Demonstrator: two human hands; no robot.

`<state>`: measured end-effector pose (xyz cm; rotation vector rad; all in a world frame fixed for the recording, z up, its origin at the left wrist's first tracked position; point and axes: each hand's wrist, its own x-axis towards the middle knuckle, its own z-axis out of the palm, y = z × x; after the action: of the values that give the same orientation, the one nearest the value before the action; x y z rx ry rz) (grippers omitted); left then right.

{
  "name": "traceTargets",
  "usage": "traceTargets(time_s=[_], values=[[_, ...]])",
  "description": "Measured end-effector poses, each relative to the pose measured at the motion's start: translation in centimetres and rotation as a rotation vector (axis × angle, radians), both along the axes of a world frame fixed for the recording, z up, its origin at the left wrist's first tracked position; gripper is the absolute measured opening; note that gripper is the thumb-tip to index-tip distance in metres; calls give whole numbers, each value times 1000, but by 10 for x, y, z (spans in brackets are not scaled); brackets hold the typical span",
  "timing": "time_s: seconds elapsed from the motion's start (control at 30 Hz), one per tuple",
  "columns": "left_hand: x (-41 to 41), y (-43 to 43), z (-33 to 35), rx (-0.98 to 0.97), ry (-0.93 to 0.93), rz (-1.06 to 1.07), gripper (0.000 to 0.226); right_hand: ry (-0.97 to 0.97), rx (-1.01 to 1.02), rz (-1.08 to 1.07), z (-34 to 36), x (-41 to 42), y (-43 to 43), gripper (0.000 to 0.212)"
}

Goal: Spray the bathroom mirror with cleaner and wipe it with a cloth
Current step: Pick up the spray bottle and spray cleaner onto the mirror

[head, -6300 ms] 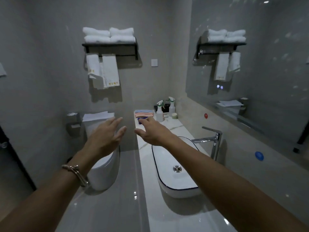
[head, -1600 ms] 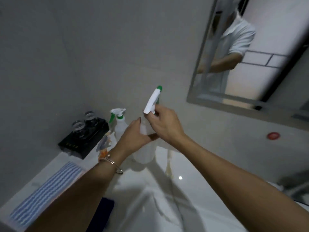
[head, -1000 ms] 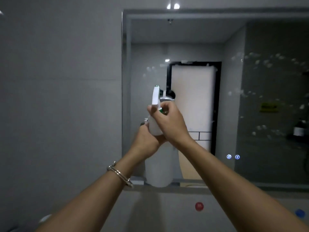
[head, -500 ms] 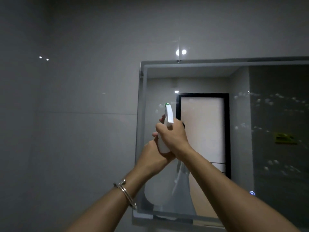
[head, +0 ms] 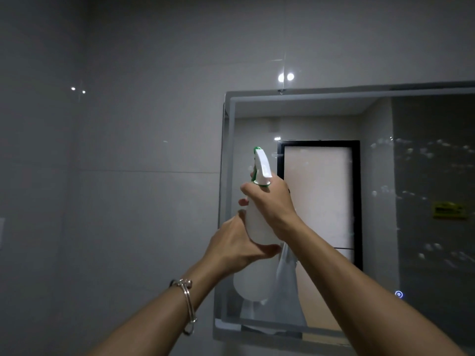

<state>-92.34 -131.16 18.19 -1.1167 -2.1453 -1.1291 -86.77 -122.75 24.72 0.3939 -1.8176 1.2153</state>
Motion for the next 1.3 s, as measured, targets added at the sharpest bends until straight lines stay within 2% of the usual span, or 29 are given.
traceTargets(time_s=[0.1, 0.17, 0.23, 0.33, 0.4, 0.5, 0.67, 0.93, 1.17, 1.3], values=[[2, -3, 4, -85, -6, -34, 90, 6, -32, -91, -1, -4, 2, 4], [5, -12, 13, -245, 0, -35, 87, -11, -47, -129, -2, -6, 4, 10], [5, -24, 25, -380, 78, 53, 90, -20, -35, -152, -4, -8, 7, 10], [0, -41, 41, -356, 194, 267, 84, -18, -6, -197, -6, -9, 9, 15], [-3, -44, 40, -377, 214, 374, 100, -1, 25, -220, -5, -11, 10, 17], [-6, -38, 29, -452, 184, 397, 123, 5, 68, -266, -1, -13, 11, 15], [-20, -36, 28, -506, 190, 530, 133, -23, 81, -322, 1, -14, 14, 31], [-21, -34, 28, -521, 182, 450, 136, -56, 115, -314, -5, -14, 17, 13], [-21, -15, 31, -516, 252, 387, 135, 15, 61, -366, 2, -18, 22, 15], [-27, -8, 39, -527, 285, 381, 136, 25, 60, -429, 7, -22, 26, 24]])
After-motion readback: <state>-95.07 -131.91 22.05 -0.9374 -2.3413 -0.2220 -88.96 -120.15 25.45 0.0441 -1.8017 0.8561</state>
